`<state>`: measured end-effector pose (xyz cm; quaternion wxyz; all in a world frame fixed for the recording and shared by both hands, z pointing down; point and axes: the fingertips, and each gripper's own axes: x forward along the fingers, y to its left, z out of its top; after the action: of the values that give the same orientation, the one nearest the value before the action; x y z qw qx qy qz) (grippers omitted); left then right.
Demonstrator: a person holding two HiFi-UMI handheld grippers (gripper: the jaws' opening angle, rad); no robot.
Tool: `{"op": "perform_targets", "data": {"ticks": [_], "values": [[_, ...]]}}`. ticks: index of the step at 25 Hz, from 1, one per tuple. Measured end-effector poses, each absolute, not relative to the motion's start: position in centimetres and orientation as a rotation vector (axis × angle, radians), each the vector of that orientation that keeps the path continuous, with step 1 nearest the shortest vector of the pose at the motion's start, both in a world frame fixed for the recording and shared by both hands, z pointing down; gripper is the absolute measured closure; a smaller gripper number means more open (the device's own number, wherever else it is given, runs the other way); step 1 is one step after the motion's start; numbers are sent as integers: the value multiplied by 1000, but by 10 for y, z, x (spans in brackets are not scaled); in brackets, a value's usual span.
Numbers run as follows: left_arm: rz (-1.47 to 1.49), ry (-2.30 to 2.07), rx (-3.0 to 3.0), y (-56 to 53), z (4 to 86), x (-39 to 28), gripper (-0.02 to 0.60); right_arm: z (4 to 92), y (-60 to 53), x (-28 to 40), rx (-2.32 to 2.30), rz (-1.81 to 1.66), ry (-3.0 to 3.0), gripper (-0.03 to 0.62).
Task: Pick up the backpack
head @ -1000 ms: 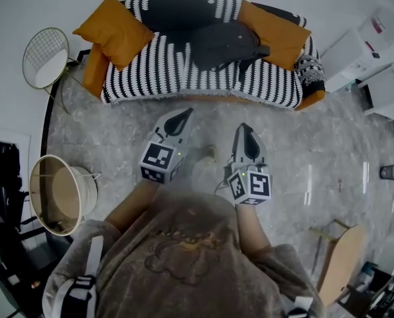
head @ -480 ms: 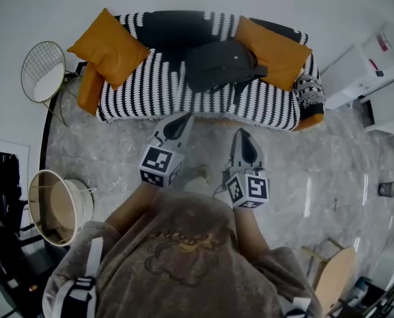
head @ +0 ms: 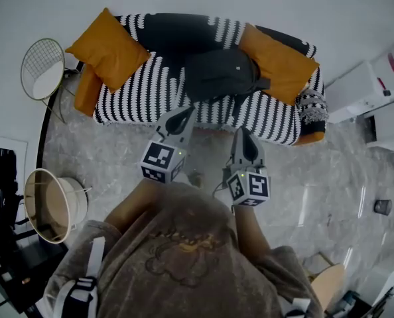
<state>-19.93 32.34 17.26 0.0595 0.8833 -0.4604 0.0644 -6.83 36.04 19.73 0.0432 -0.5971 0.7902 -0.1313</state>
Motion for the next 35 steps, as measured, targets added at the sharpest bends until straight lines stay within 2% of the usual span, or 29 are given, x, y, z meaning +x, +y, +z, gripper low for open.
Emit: {"op": "perform_targets", "data": {"ticks": [10,35], "values": [[191,-1365,2670,250,186,-188,580,214,292,-70,-1815,-449,2451,594],[279,-1076,2750,-15,227,-129,580,246,37,-36,-1962,-538,2326,594]]}}
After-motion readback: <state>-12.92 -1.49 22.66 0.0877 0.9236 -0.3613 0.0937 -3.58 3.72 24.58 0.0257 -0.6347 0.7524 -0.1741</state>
